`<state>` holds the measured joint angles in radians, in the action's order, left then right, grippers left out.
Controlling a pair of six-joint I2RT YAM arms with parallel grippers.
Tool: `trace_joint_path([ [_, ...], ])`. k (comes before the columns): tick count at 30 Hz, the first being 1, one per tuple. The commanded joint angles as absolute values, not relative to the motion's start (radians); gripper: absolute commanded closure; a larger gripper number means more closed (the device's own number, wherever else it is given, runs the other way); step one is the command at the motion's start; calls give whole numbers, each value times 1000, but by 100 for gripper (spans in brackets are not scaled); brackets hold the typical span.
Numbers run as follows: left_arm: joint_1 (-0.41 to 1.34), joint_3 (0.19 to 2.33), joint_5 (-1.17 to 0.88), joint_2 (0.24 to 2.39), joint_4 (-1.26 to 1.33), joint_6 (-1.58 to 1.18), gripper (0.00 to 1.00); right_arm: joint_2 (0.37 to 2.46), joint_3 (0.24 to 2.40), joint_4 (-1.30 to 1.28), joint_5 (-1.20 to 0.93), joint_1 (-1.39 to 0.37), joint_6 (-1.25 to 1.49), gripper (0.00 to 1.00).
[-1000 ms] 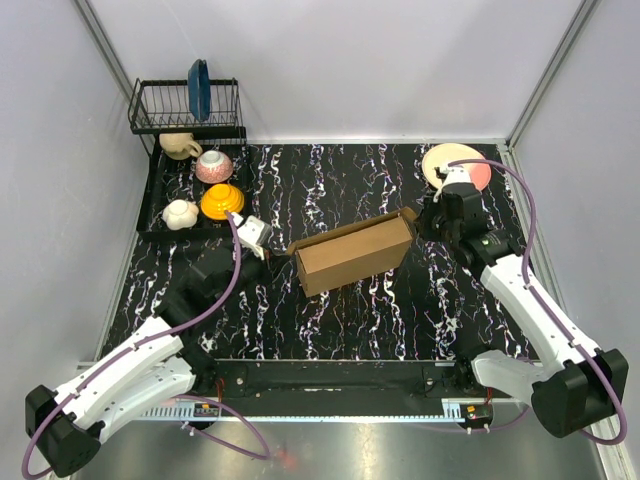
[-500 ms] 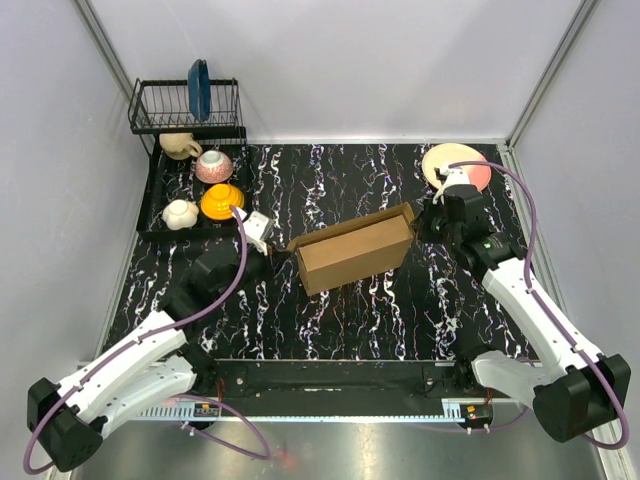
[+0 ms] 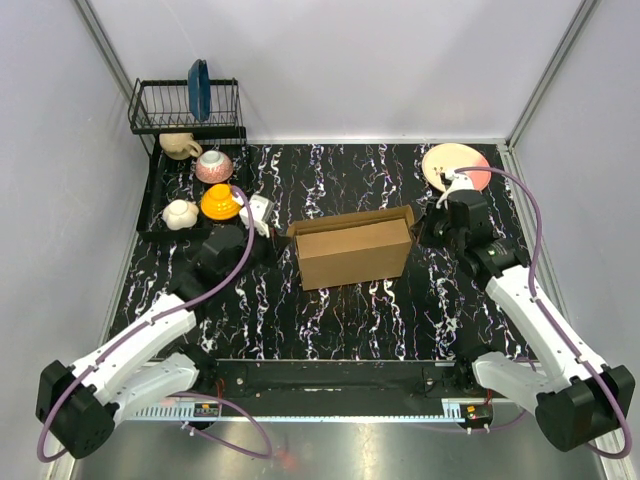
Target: Fold the paper box
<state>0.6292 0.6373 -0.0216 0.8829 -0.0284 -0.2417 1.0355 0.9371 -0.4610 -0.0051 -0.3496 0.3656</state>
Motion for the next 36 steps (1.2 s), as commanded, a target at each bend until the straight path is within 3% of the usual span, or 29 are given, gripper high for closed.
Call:
trace_joint_path([
  [1, 629, 715, -14, 939, 18, -284, 100, 1005, 919, -465, -58, -354, 414, 100],
  [19, 611, 750, 6, 1109, 132, -238, 100, 948, 903, -503, -45, -371, 430, 99],
  [27, 609, 742, 11, 1091, 121, -229, 100, 930, 954, -558, 47, -373, 410, 67],
  [36, 609, 749, 9, 1094, 112, -219, 100, 923, 1017, -592, 123, -373, 365, 56],
])
